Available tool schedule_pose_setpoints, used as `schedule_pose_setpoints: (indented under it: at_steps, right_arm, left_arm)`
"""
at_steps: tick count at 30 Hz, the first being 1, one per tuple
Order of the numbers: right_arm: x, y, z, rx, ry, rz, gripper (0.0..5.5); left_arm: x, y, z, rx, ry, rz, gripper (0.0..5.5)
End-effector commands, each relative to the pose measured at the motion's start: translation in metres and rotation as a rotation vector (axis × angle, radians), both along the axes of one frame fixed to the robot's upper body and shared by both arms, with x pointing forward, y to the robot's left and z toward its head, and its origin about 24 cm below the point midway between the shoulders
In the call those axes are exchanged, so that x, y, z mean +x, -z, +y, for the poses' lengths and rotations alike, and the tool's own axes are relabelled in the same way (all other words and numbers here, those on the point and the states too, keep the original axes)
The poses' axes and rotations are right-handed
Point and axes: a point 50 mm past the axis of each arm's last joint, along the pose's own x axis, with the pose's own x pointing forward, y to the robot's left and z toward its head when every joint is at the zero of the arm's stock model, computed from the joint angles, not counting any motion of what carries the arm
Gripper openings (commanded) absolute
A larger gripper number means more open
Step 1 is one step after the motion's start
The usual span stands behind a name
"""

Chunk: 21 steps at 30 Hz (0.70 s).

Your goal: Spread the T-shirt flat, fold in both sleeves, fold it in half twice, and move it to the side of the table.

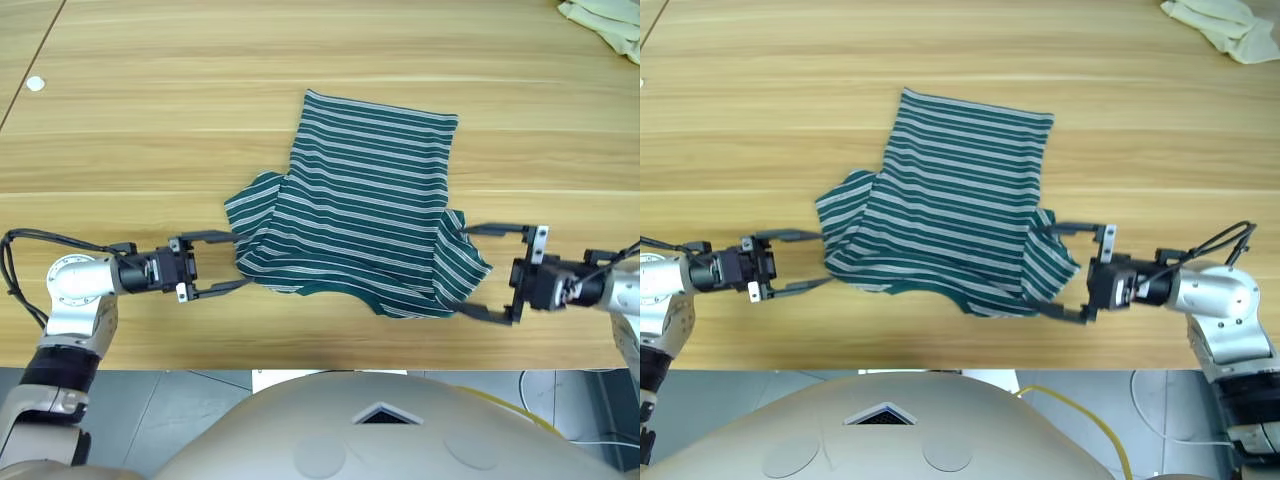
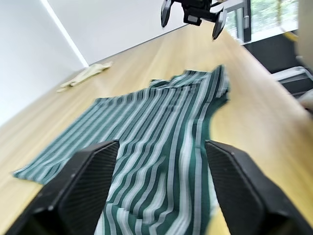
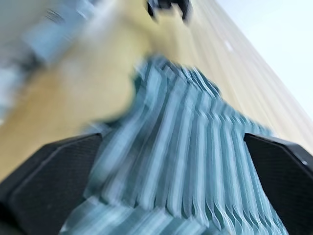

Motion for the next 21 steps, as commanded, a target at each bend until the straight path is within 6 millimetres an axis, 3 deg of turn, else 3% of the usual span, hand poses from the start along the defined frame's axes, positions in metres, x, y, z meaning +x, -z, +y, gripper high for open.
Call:
schedule_pose_setpoints:
  at_steps: [1, 9, 17, 21]
  right_arm:
    - [0.019, 0.034, -0.019, -0.271, 0.151, 0.01, 5.4]
    - [0.029, 0.064, -0.042, -0.51, 0.251, 0.021, 5.4]
    - [0.043, 0.042, -0.033, -0.402, 0.248, -0.098, 5.4]
    - [0.029, 0.036, -0.022, -0.315, 0.158, -0.074, 5.4]
  left_arm:
    - [0.004, 0.0, 0.0, 0.004, -0.009, -0.014, 3.94]
    - [0.009, 0.001, 0.001, -0.002, -0.044, -0.035, 5.17]
    - [0.011, 0.005, 0.0, 0.014, -0.047, -0.039, 5.38]
    - [0.012, 0.007, 0.001, 0.031, -0.058, -0.044, 5.38]
